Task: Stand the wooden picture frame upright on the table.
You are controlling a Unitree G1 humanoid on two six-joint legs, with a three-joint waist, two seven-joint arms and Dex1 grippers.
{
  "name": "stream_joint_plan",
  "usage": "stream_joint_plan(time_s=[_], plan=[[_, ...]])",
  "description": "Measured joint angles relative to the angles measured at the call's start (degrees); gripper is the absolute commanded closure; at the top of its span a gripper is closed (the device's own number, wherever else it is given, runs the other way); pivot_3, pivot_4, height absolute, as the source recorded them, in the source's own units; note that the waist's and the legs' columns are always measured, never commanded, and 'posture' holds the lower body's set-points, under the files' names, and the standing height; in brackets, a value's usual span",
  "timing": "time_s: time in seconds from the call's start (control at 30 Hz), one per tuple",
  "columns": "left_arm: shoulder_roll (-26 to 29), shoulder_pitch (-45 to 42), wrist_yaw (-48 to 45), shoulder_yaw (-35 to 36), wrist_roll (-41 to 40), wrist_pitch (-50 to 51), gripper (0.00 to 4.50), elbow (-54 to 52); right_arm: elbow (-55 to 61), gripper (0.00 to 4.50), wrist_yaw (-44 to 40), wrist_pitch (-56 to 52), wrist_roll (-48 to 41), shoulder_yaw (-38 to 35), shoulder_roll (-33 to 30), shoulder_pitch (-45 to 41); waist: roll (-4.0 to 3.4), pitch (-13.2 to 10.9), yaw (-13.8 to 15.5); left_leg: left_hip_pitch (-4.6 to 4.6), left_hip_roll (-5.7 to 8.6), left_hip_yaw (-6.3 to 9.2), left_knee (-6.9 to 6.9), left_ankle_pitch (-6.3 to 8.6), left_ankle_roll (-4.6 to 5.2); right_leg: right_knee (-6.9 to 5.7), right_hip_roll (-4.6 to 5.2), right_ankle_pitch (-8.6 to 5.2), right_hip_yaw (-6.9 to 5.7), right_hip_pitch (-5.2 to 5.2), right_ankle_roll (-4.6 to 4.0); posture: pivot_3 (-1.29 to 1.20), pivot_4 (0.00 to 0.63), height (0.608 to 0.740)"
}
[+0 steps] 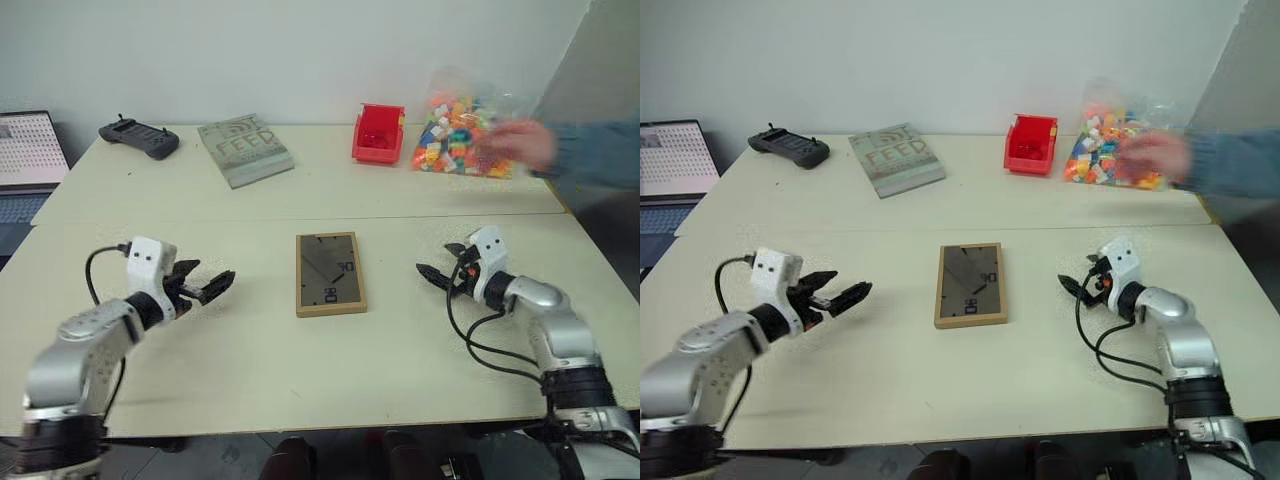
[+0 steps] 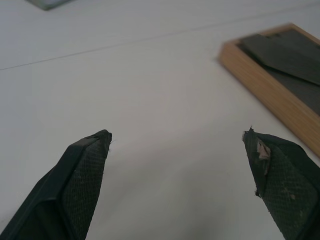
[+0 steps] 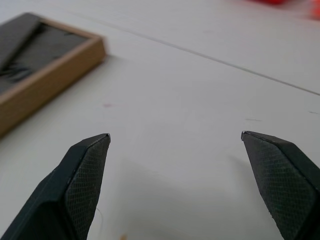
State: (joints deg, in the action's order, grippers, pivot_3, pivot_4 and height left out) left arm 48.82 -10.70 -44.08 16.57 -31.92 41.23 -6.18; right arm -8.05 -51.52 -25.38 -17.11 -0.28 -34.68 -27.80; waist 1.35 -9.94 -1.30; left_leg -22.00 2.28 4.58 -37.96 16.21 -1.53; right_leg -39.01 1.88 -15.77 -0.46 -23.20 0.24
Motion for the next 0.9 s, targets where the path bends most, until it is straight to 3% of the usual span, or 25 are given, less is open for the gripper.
stream_joint_plan(time_s=[0.17,0.33,0.37,0.5,0.67,0.9], plan=[[8.7,-6.3,-10.6,-3.2,-0.5,0.9,0.00,2.9,-0.4,0.03,-14.4,-4.2,-3.2,3.2,-6.3,-9.2,-0.02,-0.1,-0.2,0.05,-0.01,0.05,0.04,0.01,0.02,0.01,-0.02,-0.02,-0.06,0.03,-0.02,0.00,0.150,0.740],[10.4,-13.6,-14.2,-6.2,1.4,-0.4,0.00,6.4,-4.2,0.03,-18.8,-5.0,-3.2,5.0,-5.9,-15.0,0.00,-0.1,-0.3,-0.01,-0.03,0.02,0.02,0.00,0.01,0.03,-0.04,-0.02,-0.01,-0.01,-0.02,0.00,0.150,0.740],[10.1,-14.7,-14.2,-7.4,2.6,-1.6,0.18,7.4,-6.0,0.00,-18.9,-4.3,-2.8,5.3,-4.9,-16.1,0.00,-0.1,-0.3,-0.02,-0.03,0.02,0.02,0.00,0.01,0.02,-0.04,-0.02,0.00,-0.02,-0.03,0.00,0.150,0.740],[4.3,-18.7,-10.5,-10.3,7.7,-7.2,0.94,11.5,-12.5,0.71,-16.0,0.8,1.5,7.4,-0.7,-18.5,0.00,-0.1,-0.2,-0.06,-0.02,0.02,-0.03,-0.02,-0.03,-0.01,-0.02,-0.01,-0.01,-0.05,-0.02,0.00,0.150,0.740],[-5.3,-19.4,-3.6,-14.2,14.3,-14.6,2.21,16.2,-21.7,2.11,-6.0,7.0,8.3,9.1,5.8,-20.6,0.01,-0.1,-0.3,-0.19,0.00,-0.03,-0.07,-0.14,-0.24,-0.03,0.02,-0.01,0.04,-0.18,-0.02,0.00,0.150,0.740],[-16.1,-19.6,2.6,-17.5,19.8,-20.9,3.82,22.7,-28.4,3.82,1.1,13.8,13.8,10.7,12.3,-20.5,0.01,-0.1,-0.4,-0.43,0.01,-0.02,-0.16,-0.15,-0.25,-0.10,0.04,0.01,0.02,-0.39,-0.02,0.00,0.150,0.740]])
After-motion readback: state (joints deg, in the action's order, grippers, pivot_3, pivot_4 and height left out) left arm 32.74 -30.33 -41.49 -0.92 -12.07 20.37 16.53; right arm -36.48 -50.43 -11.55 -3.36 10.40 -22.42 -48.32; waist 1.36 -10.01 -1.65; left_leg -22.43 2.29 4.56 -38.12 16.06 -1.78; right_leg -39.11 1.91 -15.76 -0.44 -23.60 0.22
